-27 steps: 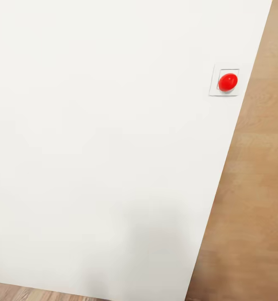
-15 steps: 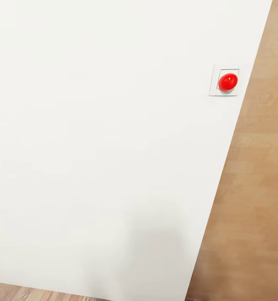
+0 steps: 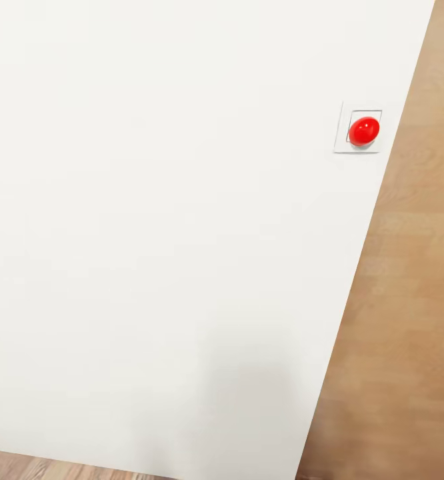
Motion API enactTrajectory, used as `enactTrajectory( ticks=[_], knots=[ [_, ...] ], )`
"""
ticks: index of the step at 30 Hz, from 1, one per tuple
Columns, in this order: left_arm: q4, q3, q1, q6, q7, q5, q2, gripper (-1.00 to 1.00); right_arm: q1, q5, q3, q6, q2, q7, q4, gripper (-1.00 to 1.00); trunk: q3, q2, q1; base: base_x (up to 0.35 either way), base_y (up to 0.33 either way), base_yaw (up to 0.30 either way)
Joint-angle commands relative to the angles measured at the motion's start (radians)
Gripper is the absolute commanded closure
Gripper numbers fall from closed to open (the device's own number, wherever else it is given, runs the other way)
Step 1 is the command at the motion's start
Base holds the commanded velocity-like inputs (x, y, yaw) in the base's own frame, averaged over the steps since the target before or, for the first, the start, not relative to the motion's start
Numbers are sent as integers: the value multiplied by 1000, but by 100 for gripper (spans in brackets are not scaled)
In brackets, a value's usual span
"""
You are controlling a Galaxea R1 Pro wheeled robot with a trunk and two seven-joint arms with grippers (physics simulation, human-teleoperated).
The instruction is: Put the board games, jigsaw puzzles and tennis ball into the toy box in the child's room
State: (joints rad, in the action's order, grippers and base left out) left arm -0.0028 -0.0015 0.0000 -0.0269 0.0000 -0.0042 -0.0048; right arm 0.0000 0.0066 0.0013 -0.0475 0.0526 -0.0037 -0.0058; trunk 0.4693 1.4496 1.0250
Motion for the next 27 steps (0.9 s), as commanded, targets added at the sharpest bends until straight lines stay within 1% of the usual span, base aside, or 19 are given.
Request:
enactTrajectory(
  ticks=[1, 19, 22, 27],
  knots=[
    [0, 1, 0, -3, 0, 0, 0, -100, 0, 2, 0, -3, 0, 0, 0, -100, 1, 0, 0, 0, 0, 0],
    [0, 2, 0, -4, 0, 1, -4, -100, 0, 6, 3, -5, 5, -1, 0, -100, 1, 0, 0, 0, 0, 3],
    [0, 3, 0, -5, 0, 1, -3, -100, 0, 7, 3, -5, 5, -1, 0, -100, 1, 0, 0, 0, 0, 112],
    [0, 3, 0, -12, 0, 1, -3, -100, 0, 7, 4, -6, 6, -1, 0, -100, 1, 0, 0, 0, 0, 202]
  ],
)
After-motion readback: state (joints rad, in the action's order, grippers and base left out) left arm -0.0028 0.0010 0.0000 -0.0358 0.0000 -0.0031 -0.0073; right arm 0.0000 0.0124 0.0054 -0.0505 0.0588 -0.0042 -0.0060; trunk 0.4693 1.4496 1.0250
